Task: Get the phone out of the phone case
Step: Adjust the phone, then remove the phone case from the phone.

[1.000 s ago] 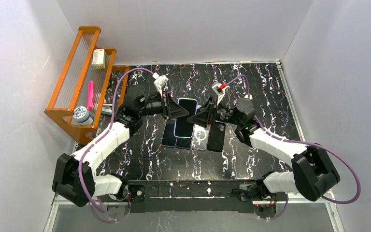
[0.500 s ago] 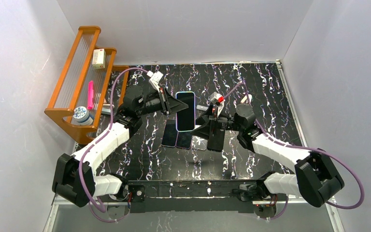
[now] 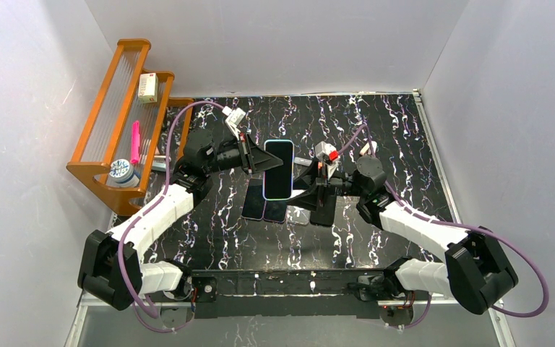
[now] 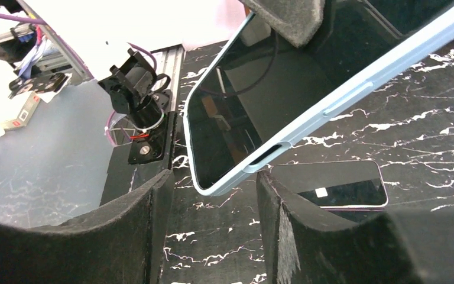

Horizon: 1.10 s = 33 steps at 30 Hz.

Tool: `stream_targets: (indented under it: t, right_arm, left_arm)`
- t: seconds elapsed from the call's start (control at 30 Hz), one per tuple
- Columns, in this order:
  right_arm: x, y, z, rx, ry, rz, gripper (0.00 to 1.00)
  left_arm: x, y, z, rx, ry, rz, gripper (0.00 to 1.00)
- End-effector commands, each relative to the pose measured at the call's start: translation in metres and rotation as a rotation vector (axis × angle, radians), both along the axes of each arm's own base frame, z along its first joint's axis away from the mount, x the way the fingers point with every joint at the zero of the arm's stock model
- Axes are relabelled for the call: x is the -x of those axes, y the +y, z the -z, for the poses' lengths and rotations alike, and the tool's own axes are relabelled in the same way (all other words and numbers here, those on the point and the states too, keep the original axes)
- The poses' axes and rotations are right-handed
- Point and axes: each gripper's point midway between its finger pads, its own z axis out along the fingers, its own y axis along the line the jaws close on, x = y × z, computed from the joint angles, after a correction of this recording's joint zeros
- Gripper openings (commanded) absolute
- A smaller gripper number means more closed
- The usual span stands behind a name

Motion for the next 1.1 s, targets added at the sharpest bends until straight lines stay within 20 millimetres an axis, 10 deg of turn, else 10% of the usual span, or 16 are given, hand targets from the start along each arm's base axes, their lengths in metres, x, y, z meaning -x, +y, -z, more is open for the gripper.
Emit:
stream_targets:
  t: [0.0,0.43,1.07]
  right_arm:
    - [0.01,0.003,-0.011,-0.042,-0.099,-0.082,0.59]
    - [0.006,0.008,-0.014,-0.038,-0.139,-0.119,0.32]
    - [0.018,0.005,-0.032,-0.058,-0.131,-0.164,0.48]
  left_arm:
    - [0.016,0.002,-0.033,0.066,-0.099,0.059,0.0]
    - [0.021,0.001,-0.039,0.086,-0.092,0.086,0.0]
    - [0.026,0.002,-0.032,0.069,-0.125,0.105,0.0]
